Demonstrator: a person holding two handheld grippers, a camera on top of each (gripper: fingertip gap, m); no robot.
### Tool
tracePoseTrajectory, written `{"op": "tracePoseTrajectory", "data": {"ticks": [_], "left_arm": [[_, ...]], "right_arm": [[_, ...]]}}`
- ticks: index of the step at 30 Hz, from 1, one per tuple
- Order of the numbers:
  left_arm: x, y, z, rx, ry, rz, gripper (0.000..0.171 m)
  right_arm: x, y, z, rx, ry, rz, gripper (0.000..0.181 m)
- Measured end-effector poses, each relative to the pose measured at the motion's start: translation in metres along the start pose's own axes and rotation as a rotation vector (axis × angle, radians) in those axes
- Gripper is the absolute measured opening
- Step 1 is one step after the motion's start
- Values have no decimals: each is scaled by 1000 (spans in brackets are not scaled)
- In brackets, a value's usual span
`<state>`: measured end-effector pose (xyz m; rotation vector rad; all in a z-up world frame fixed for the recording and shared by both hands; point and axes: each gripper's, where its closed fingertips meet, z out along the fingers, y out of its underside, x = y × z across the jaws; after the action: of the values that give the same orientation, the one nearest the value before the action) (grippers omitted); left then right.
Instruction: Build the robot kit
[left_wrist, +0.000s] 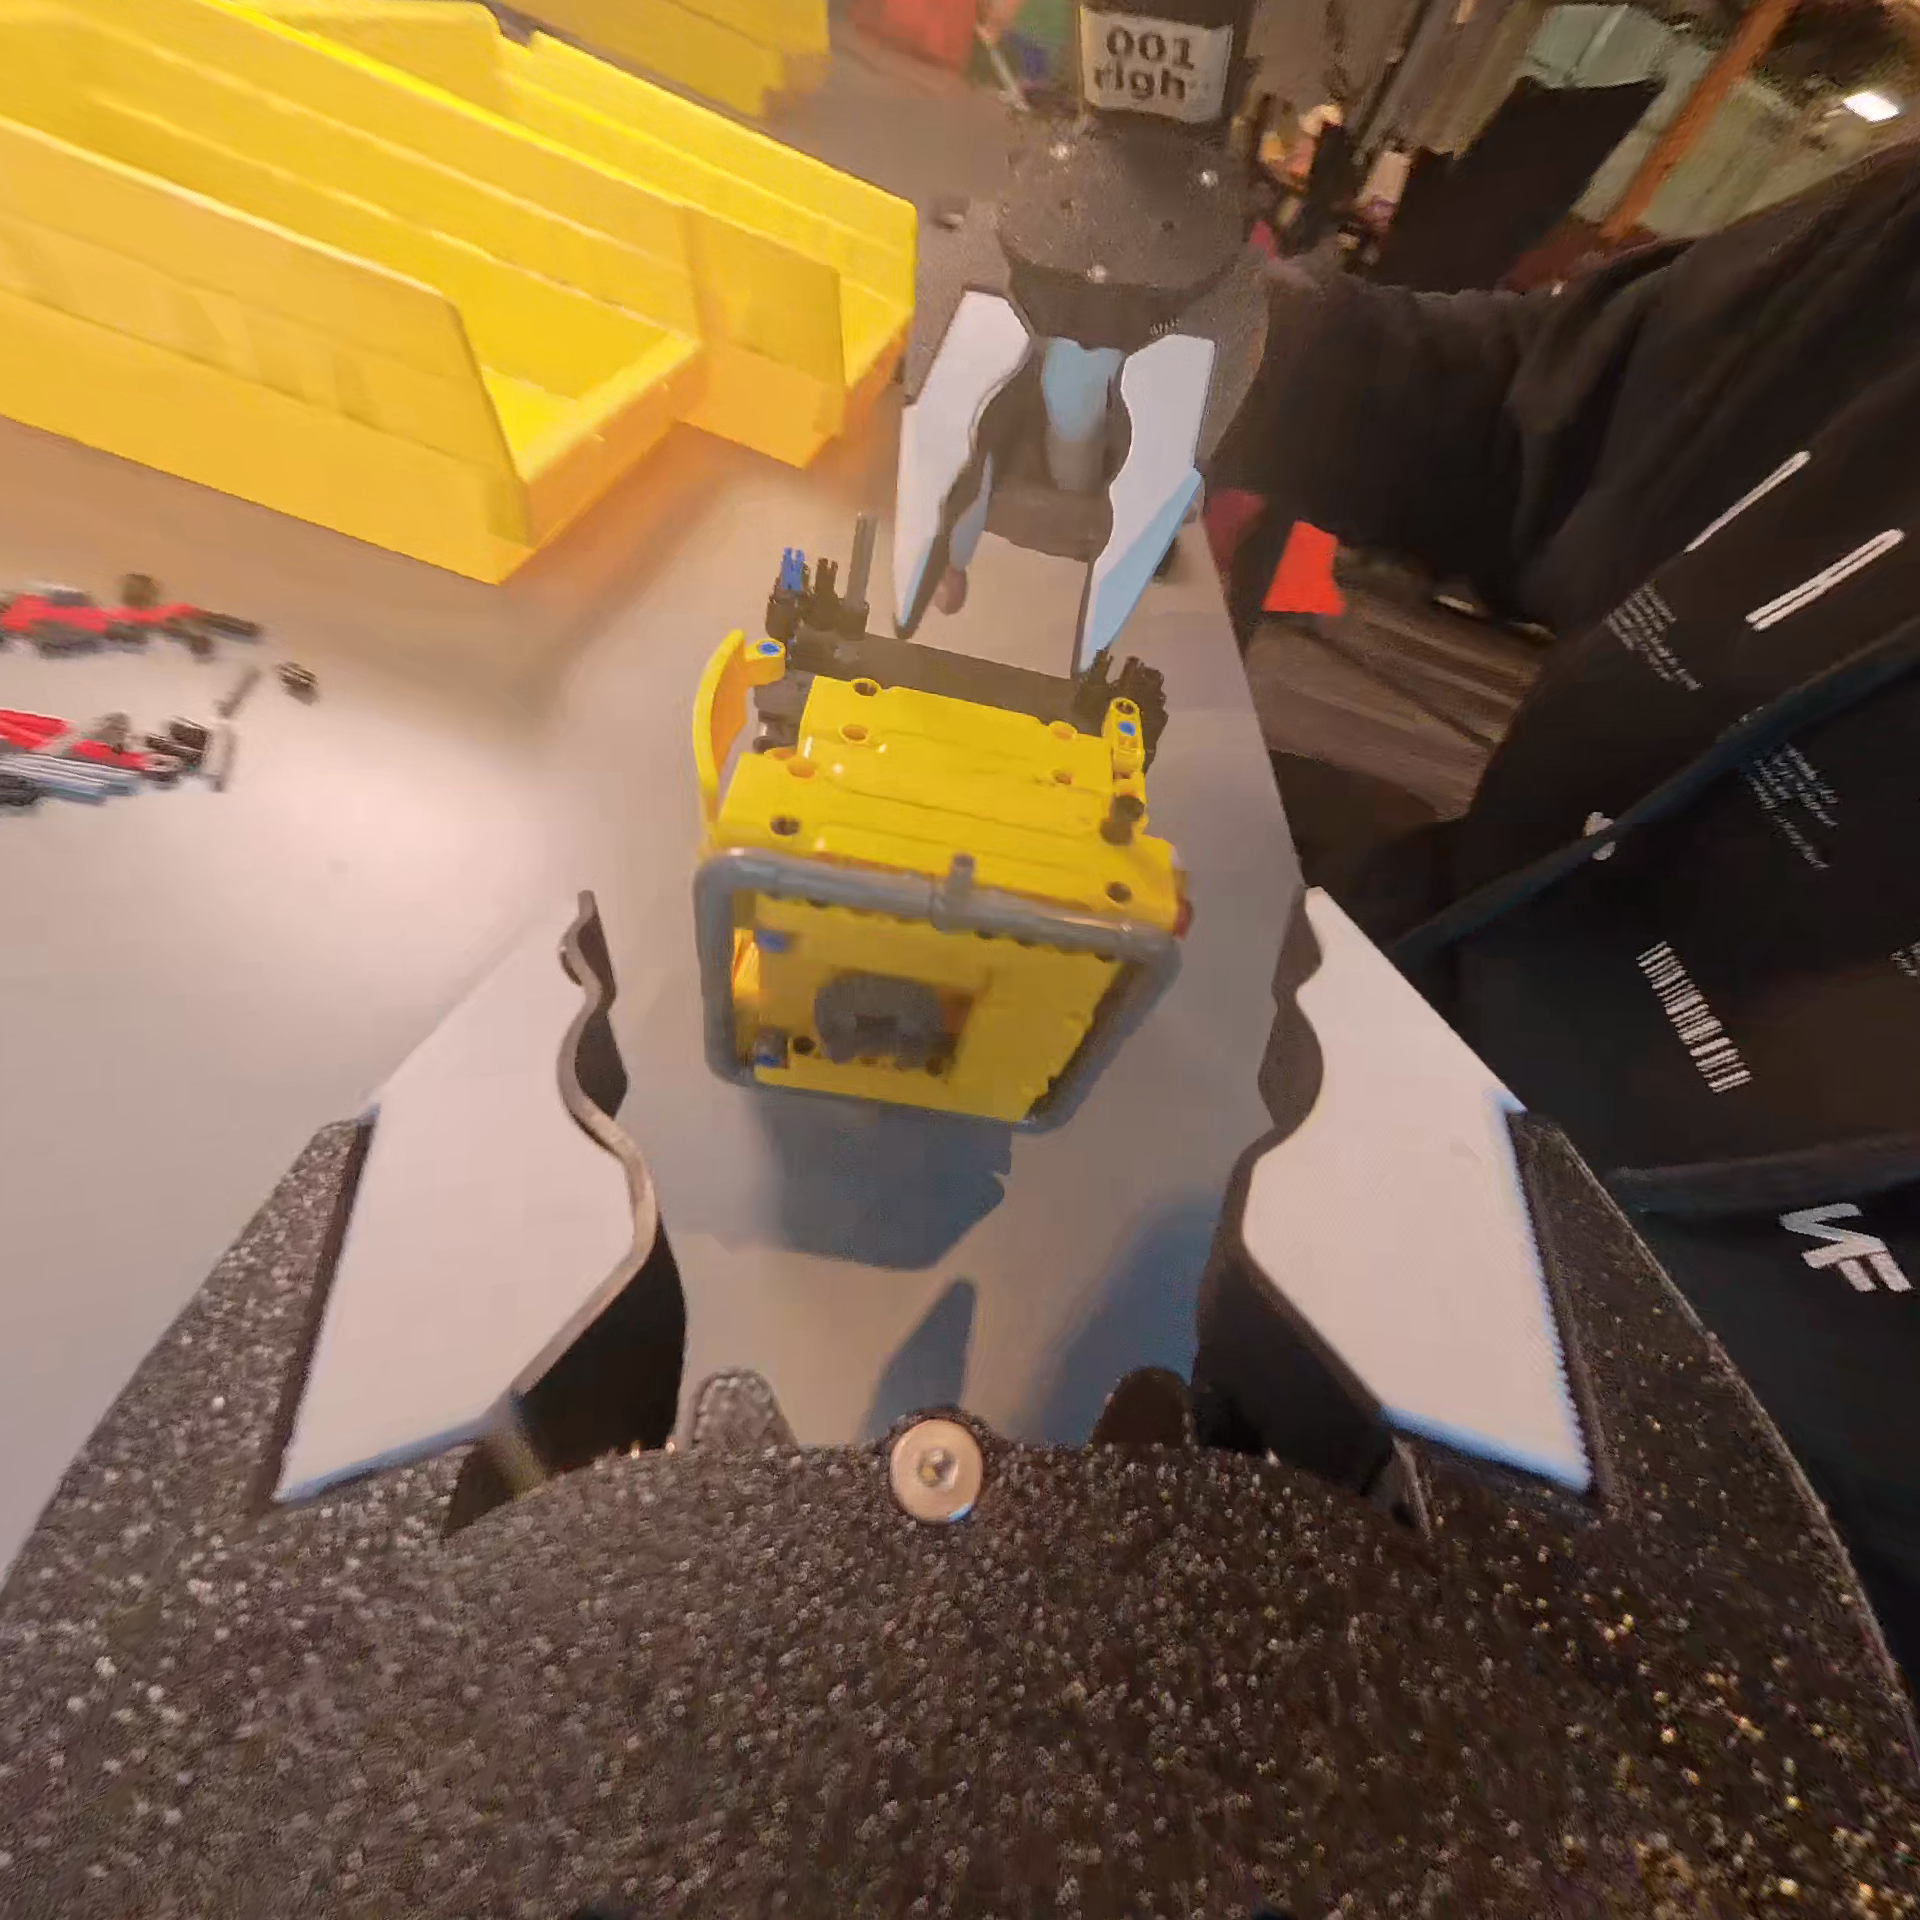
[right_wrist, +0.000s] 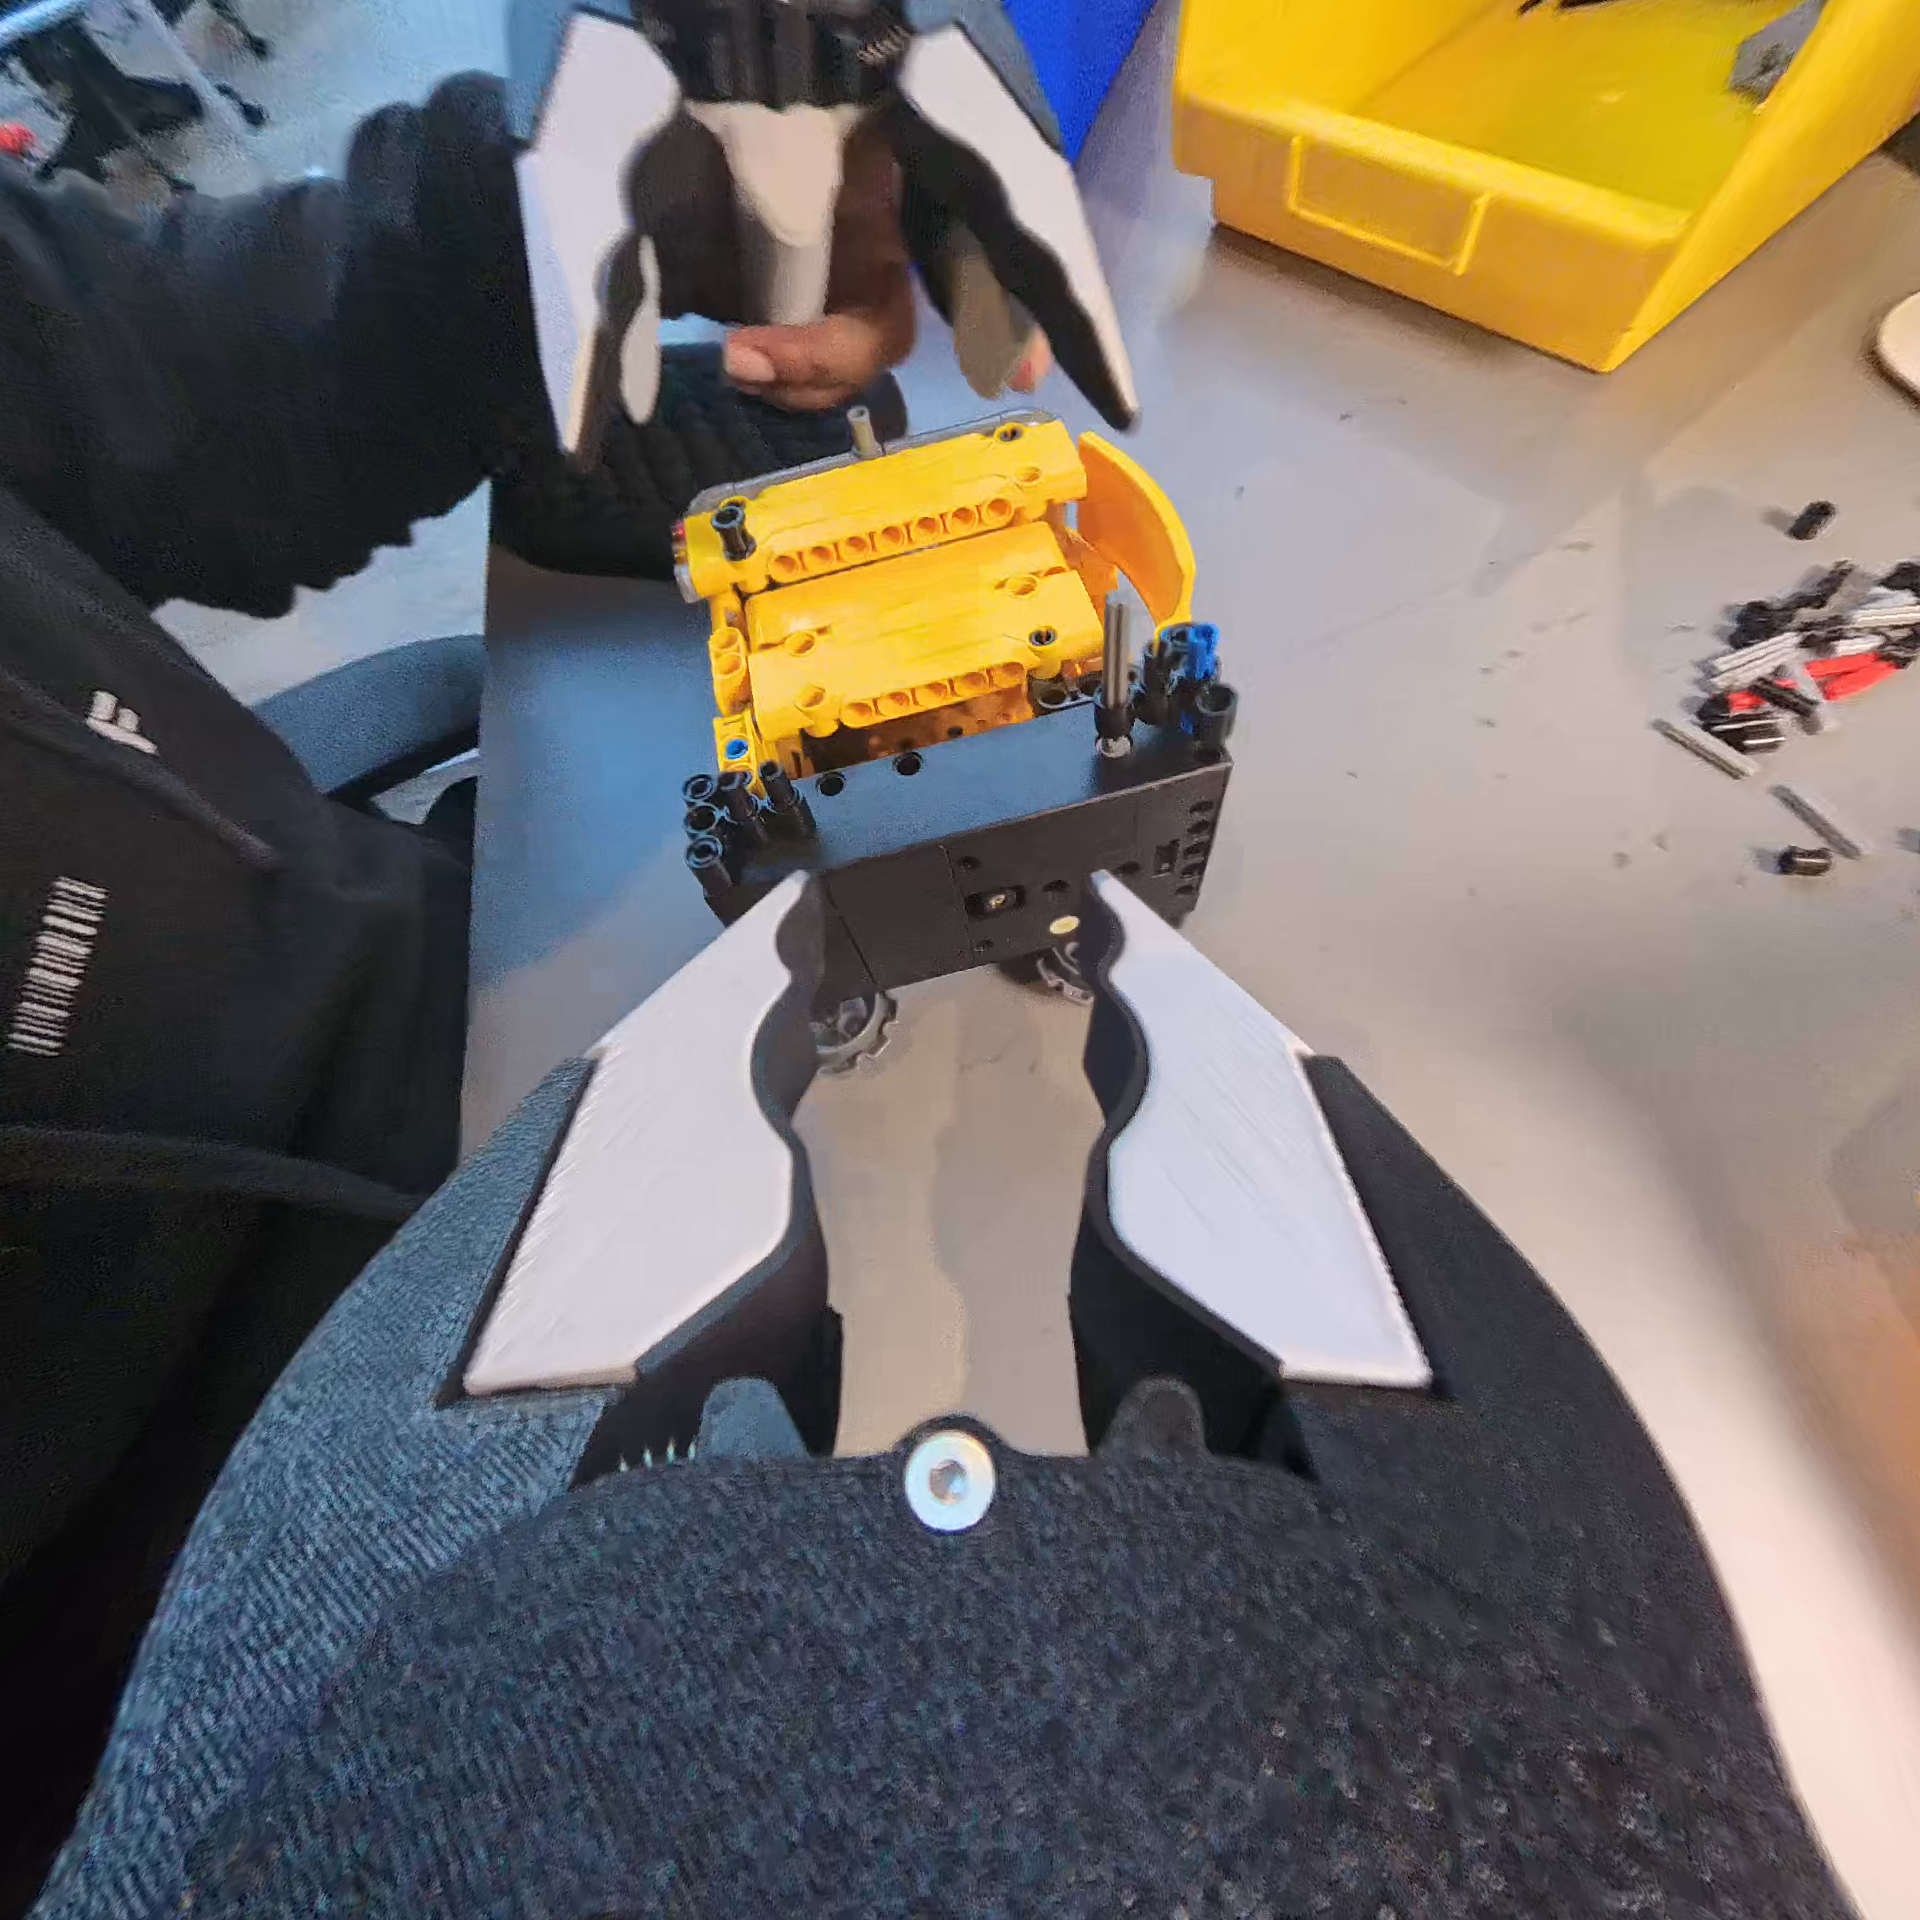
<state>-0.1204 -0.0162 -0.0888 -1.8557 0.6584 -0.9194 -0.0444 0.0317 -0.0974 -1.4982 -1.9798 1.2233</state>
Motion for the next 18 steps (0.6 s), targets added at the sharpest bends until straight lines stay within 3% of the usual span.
{"op": "tracePoseTrajectory", "data": {"ticks": [4, 6, 13, 18], "left_arm": [[6, 17, 36, -99, 111, 24, 138], [10, 22, 47, -131, 101, 75, 134], [31, 26, 55, -182, 29, 111, 131], [43, 23, 65, -162, 40, 32, 132]], "right_arm": [[-5, 4, 8, 3, -96, 26, 68], [-8, 7, 10, 11, -133, 36, 69], [-28, 18, 3, 53, -251, 7, 62], [-12, -3, -23, 51, -156, -57, 45]]}}
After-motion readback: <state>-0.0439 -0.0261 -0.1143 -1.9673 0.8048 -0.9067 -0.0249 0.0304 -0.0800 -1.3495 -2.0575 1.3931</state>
